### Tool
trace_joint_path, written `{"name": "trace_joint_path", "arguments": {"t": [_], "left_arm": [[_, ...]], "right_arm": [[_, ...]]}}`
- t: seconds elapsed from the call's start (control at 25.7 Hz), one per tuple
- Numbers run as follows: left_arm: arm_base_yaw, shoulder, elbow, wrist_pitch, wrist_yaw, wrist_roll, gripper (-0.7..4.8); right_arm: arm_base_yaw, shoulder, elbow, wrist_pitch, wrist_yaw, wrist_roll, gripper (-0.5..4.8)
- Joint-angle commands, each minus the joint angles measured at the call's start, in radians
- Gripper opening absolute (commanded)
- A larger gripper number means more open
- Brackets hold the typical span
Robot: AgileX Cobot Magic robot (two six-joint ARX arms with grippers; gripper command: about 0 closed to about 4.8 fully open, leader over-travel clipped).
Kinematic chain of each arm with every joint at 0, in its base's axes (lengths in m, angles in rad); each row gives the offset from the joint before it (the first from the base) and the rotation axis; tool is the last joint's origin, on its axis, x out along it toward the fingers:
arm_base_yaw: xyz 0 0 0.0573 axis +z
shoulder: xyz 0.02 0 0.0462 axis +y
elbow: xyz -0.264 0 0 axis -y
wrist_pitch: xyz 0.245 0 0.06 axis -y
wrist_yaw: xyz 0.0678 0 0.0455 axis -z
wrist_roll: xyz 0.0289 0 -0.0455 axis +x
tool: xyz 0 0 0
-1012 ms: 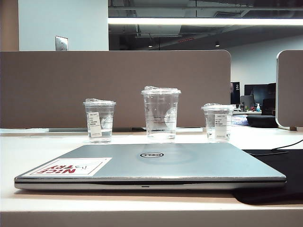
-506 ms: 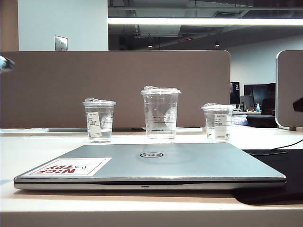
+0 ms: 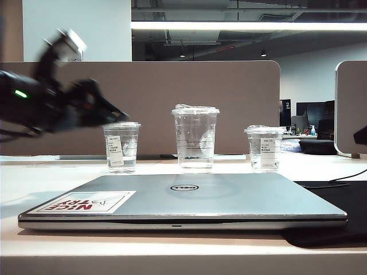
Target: Pick up the coffee cup on the middle and place it on the left side of the laptop.
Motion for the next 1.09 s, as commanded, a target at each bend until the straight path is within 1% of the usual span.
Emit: {"name": "trace_joint_path", "arguments": {"t": [0.04, 0.16, 0.27, 0.31, 0.66, 0.78, 0.93, 1.09], "left_arm": [[-0.010, 0.148, 0.121, 0.031, 0.107, -0.021, 4.79], [-0.026, 0.264, 0.230, 0.030, 0.161, -0.020, 4.79], [-0.043, 0.356, 0.319, 0.039, 0.162, -0.015, 4.79], [-0.051, 0.401, 0.367, 0.038, 0.185, -0.012, 4.79], [-0.117, 0.558, 0.555, 0.037, 0.205, -0.010, 4.79], [-0.148, 0.603, 0.621, 0.037, 0.183, -0.012, 4.79], [-0.161, 0.632, 0.661, 0.037, 0.105, -0.013, 4.79], [-0.169, 0.678, 0.727, 0.037, 0.111, -0.019, 4.79]], "right_arm": [[0.000, 0.011, -0.004, 0.016, 0.002, 0.000, -0.05], [0.000, 0.011, -0.004, 0.017, 0.002, 0.000, -0.05], [0.000, 0.011, -0.004, 0.016, 0.002, 0.000, -0.05], [0.000, 0.011, -0.004, 0.016, 0.002, 0.000, -0.05], [0.000, 0.018, -0.004, 0.017, 0.002, 0.000, -0.05], [0.000, 0.019, -0.004, 0.016, 0.002, 0.000, -0.05], [0.000, 0.031, -0.004, 0.016, 0.002, 0.000, -0.05], [0.000, 0.032, -0.004, 0.016, 0.002, 0.000, -0.05]]}}
